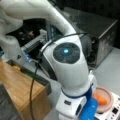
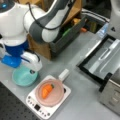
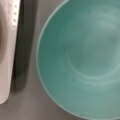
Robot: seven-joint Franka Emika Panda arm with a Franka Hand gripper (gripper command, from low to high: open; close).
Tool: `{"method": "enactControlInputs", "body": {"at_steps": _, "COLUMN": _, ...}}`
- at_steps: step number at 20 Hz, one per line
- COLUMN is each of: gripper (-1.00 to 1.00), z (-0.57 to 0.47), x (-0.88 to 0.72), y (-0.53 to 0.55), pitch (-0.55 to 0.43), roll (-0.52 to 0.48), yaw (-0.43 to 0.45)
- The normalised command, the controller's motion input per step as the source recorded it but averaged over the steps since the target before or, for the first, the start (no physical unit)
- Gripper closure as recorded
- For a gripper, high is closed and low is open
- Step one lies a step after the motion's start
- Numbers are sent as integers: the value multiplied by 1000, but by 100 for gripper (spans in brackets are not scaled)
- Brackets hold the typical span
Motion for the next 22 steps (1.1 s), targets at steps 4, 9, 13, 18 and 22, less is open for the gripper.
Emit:
{"method": "enactControlInputs", "body": {"at_steps": 4, "gripper": -100, "z": 279, "x": 404, "y": -445, "pitch": 248, "roll": 150, "yaw": 115}}
{"method": "enactControlInputs", "body": {"at_steps": 9, "gripper": -100, "z": 243, "x": 428, "y": -461, "pitch": 229, "roll": 127, "yaw": 215}}
{"method": "enactControlInputs", "body": {"at_steps": 13, "gripper": -100, "z": 185, "x": 480, "y": -517, "pitch": 256, "roll": 161, "yaw": 165}}
{"method": "enactControlInputs", "body": {"at_steps": 18, "gripper": -100, "z": 52, "x": 551, "y": -539, "pitch": 277, "roll": 90, "yaw": 17}}
{"method": "enactControlInputs", "body": {"at_steps": 22, "gripper": -100, "z": 27, "x": 527, "y": -420, "pitch": 274, "roll": 68, "yaw": -26}}
